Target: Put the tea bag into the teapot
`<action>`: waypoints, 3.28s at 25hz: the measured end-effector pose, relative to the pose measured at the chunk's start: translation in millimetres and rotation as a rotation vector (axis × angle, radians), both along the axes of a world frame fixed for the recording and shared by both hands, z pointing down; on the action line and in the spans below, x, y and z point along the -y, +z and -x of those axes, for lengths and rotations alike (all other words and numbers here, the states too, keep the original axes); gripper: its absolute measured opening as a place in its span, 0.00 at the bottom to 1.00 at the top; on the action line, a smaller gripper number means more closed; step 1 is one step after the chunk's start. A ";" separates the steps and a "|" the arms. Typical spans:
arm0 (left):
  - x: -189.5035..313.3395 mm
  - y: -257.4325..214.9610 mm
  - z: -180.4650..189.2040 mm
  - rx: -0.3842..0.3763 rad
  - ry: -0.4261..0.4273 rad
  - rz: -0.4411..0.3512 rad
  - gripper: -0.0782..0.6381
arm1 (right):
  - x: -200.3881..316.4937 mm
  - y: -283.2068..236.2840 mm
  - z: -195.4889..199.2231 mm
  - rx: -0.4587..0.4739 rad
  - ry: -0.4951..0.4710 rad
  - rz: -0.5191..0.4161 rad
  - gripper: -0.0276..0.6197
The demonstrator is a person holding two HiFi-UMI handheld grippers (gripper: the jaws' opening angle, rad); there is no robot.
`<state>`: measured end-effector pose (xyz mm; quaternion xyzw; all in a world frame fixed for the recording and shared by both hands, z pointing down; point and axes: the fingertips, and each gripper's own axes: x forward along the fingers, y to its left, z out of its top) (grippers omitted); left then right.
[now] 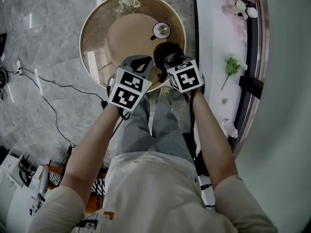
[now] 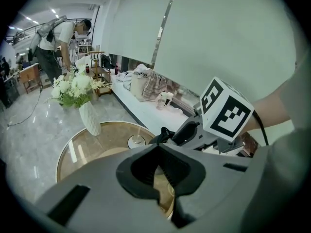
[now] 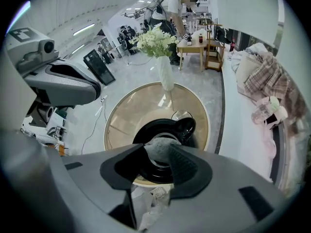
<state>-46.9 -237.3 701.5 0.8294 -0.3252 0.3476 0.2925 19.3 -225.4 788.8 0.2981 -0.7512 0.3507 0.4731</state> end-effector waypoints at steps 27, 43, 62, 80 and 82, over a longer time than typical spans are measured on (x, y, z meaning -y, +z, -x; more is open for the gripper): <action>1.9 -132.9 16.3 -0.022 -0.033 -0.212 0.12 | 24.7 -178.0 -16.3 0.103 0.168 -0.347 0.13; 20.1 -306.2 11.7 -0.080 -0.050 -0.490 0.12 | 45.7 -395.3 -23.6 0.337 0.255 -0.647 0.08; -14.6 -534.6 23.4 -0.128 -0.041 -0.995 0.12 | -7.3 -640.2 -29.5 0.407 0.109 -1.157 0.07; -59.1 -556.3 26.1 -0.125 -0.044 -1.039 0.12 | -60.9 -682.4 -50.3 0.429 0.097 -1.265 0.07; -60.6 -549.3 24.7 -0.121 -0.044 -1.018 0.12 | -62.7 -677.3 -52.6 0.437 0.104 -1.250 0.07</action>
